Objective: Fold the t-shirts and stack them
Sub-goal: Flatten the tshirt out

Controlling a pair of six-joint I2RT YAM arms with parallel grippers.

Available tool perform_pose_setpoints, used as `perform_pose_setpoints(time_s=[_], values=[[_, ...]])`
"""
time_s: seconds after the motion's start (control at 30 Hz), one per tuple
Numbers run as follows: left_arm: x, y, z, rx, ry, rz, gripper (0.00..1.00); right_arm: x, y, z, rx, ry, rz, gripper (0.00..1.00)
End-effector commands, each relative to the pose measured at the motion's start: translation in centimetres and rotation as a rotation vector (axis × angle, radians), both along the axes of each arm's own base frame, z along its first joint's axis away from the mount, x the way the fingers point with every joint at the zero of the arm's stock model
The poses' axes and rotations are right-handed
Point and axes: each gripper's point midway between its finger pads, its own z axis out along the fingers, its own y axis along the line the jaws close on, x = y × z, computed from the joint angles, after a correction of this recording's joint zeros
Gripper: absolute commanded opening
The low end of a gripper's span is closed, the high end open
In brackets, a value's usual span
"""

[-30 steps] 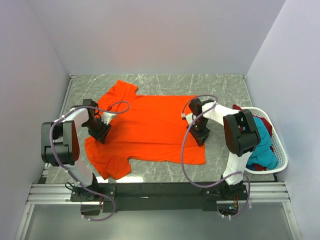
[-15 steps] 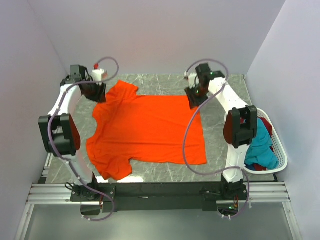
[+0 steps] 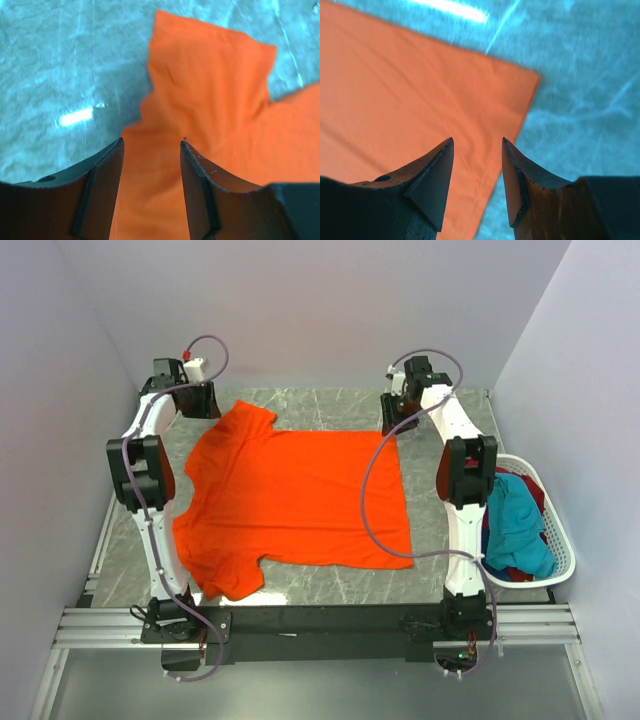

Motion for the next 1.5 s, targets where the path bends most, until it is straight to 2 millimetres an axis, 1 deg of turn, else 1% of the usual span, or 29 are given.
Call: perform_pose_setpoints(time_s=[0.0, 0.07, 0.1, 0.17, 0.33, 0.4, 0.5, 0.57, 0.6, 0.67, 0.7, 0.77, 0.83, 0.87, 0.93, 1.03, 1.17, 1.23, 1.27, 1.33, 1.37, 1.4, 1.43, 1.47], values=[[2.4, 0.0, 1.0, -0.05, -0.039, 0.04, 0.54, 3.0, 1.0, 1.6, 0.04, -0.091, -0.046, 0.5], [2.6, -0.1, 0.3, -0.05, -0.029, 0.04, 0.55, 3.5, 1.1, 0.8, 0.042, -0.091, -0.064, 0.5], [2.6, 0.1, -0.4, -0.052, -0.018, 0.046, 0.54, 3.7, 0.9, 0.4, 0.038, -0.092, -0.073, 0.49], [2.4, -0.1, -1.0, -0.057, -0.009, 0.041, 0.54, 4.5, 0.4, -0.2, 0.014, -0.109, -0.102, 0.49], [1.8, -0.2, -2.0, -0.058, 0.006, 0.038, 0.54, 5.3, -0.2, -1.4, -0.02, -0.125, -0.127, 0.47], [1.6, -0.3, -2.6, -0.056, 0.022, 0.025, 0.54, 5.5, -0.5, -1.6, -0.04, -0.134, -0.113, 0.47], [1.1, -0.6, -2.9, -0.052, 0.044, -0.021, 0.54, 5.8, -0.4, -1.4, -0.054, -0.163, -0.033, 0.48], [0.8, -0.9, -2.9, -0.044, 0.046, -0.062, 0.56, 5.9, -0.5, -1.0, -0.087, -0.195, 0.061, 0.51], [0.4, -1.2, -2.8, -0.051, 0.054, -0.077, 0.56, 5.9, -0.6, -0.6, -0.1, -0.204, 0.094, 0.56], [-0.1, -1.3, -2.8, -0.047, 0.057, -0.102, 0.57, 6.0, -0.9, -0.4, -0.145, -0.231, 0.179, 0.62], [-0.5, -1.4, -2.8, -0.051, 0.064, -0.111, 0.57, 5.9, -0.8, -0.3, -0.151, -0.241, 0.209, 0.68], [-0.8, -1.6, -2.7, -0.051, 0.064, -0.122, 0.58, 6.0, -0.8, -0.1, -0.179, -0.267, 0.291, 0.71], [-1.1, -1.7, -2.8, -0.05, 0.071, -0.129, 0.58, 6.1, -0.7, -0.4, -0.197, -0.282, 0.356, 0.72], [-1.1, -1.7, -2.8, -0.053, 0.075, -0.129, 0.58, 5.9, -0.5, -0.5, -0.201, -0.277, 0.382, 0.72], [-1.2, -1.8, -2.6, -0.058, 0.075, -0.13, 0.58, 6.2, -0.3, -1.1, -0.215, -0.279, 0.42, 0.72], [-1.5, -2.0, -2.4, -0.073, 0.081, -0.134, 0.58, 6.1, 0.0, -2.2, -0.236, -0.261, 0.457, 0.7], [-1.8, -2.1, -2.5, -0.074, 0.091, -0.138, 0.59, 5.4, 0.6, -2.9, -0.245, -0.234, 0.517, 0.61], [-1.9, -1.9, -2.4, -0.069, 0.091, -0.134, 0.59, 5.1, 0.9, -3.2, -0.254, -0.228, 0.549, 0.59], [-1.9, -2.0, -2.5, -0.068, 0.095, -0.132, 0.59, 5.1, 0.7, -3.4, -0.273, -0.222, 0.554, 0.59], [-2.0, -2.2, -2.3, -0.08, 0.095, -0.134, 0.59, 4.8, 0.6, -4.7, -0.323, -0.191, 0.582, 0.58], [-2.0, -2.2, -2.1, -0.08, 0.092, -0.134, 0.59, 4.8, 0.8, -4.7, -0.323, -0.192, 0.586, 0.58], [-2.0, -2.2, -2.0, -0.083, 0.092, -0.135, 0.59, 4.8, 0.6, -4.8, -0.347, -0.185, 0.587, 0.58], [-2.1, -2.3, -1.9, -0.09, 0.093, -0.136, 0.6, 4.6, 0.4, -5.7, -0.359, -0.168, 0.602, 0.57], [-2.2, -2.4, -1.7, -0.09, 0.09, -0.135, 0.6, 4.6, 0.0, -6.0, -0.379, -0.16, 0.596, 0.57]])
